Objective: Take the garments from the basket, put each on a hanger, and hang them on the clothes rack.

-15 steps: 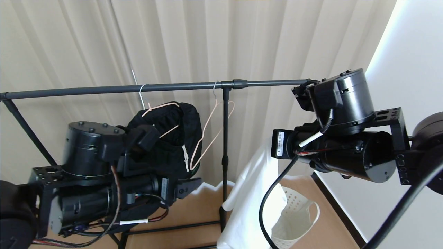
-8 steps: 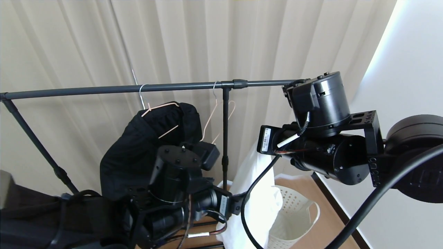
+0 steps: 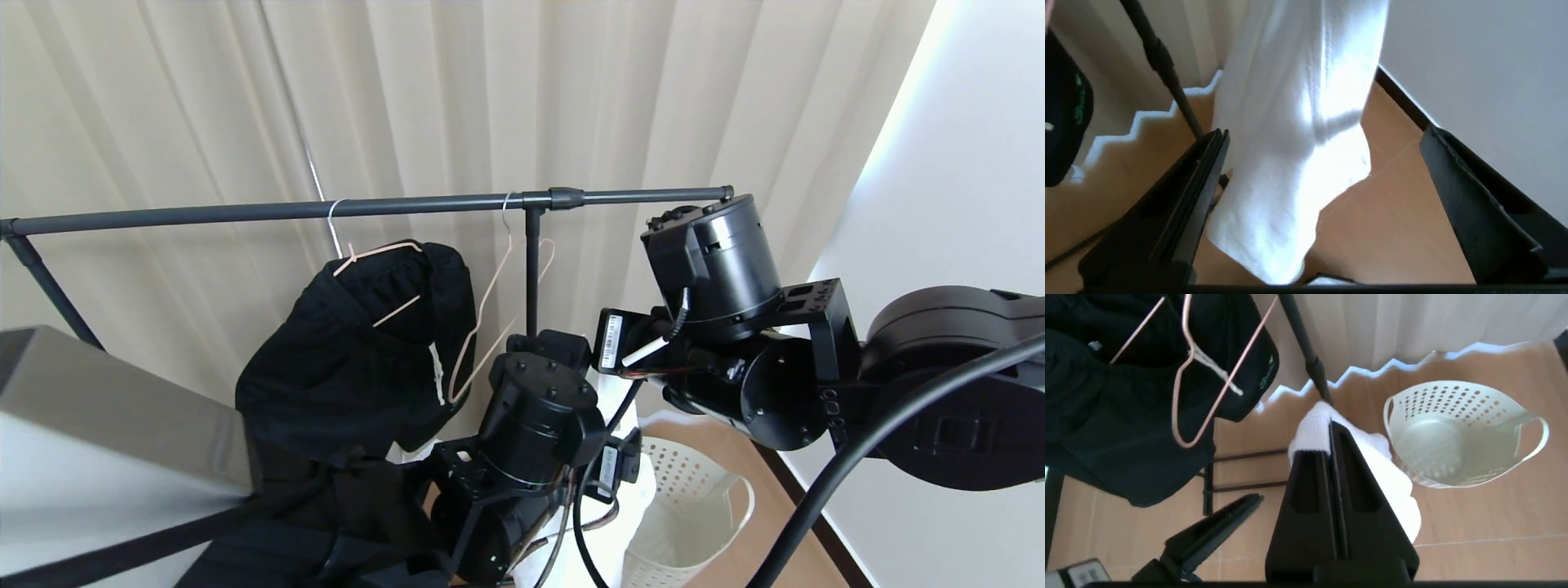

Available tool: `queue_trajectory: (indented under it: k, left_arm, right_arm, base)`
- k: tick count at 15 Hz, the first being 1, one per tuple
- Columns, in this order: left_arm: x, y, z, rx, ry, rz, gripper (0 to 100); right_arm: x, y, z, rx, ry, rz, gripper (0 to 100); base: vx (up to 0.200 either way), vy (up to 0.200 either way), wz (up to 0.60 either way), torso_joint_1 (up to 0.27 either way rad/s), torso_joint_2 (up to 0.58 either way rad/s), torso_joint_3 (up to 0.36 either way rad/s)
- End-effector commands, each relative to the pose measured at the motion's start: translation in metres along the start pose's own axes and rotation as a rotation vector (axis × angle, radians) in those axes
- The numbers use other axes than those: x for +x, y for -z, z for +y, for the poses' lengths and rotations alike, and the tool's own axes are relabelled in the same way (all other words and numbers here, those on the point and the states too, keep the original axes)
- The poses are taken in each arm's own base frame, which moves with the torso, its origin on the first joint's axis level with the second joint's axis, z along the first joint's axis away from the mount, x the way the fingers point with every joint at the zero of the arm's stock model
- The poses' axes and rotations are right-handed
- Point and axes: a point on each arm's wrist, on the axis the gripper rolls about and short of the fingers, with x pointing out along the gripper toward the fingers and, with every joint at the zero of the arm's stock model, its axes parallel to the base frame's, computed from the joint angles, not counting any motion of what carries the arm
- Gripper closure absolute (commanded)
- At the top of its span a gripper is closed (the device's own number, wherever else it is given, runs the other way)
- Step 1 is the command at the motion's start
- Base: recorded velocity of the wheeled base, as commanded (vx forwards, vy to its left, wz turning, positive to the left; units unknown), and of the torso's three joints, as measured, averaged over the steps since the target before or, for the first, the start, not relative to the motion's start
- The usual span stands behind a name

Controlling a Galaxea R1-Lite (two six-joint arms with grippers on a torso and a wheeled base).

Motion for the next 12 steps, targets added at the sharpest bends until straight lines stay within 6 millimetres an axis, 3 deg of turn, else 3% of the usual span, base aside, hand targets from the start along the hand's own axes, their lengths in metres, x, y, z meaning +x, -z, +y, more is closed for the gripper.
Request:
queue_trajectory:
  k: [1, 6, 12]
  left_arm:
    - [0.017, 0.004, -0.004, 0.003, -0.079, -0.011, 0]
    - [0.022, 0.008, 0.001, 0.013, -0.151, -0.010, 0]
    - [0.019, 0.007, 0.031, -0.006, -0.246, -0.003, 0]
  right_arm:
    - [0.001, 0.001, 0.001, -0.002, 0.002, -0.002, 100]
    - [0.000, 0.000, 0.001, -0.001, 0.010, -0.009, 100]
    - [0.000, 0.000, 0.000, -0.001, 0.021, -0.017, 100]
  base:
    - [0.000, 0.000, 0.00, 0.000, 0.00, 0.000]
    - [0.000, 0.000, 0.00, 0.000, 0.00, 0.000]
    - [0.000, 0.000, 0.00, 0.000, 0.00, 0.000]
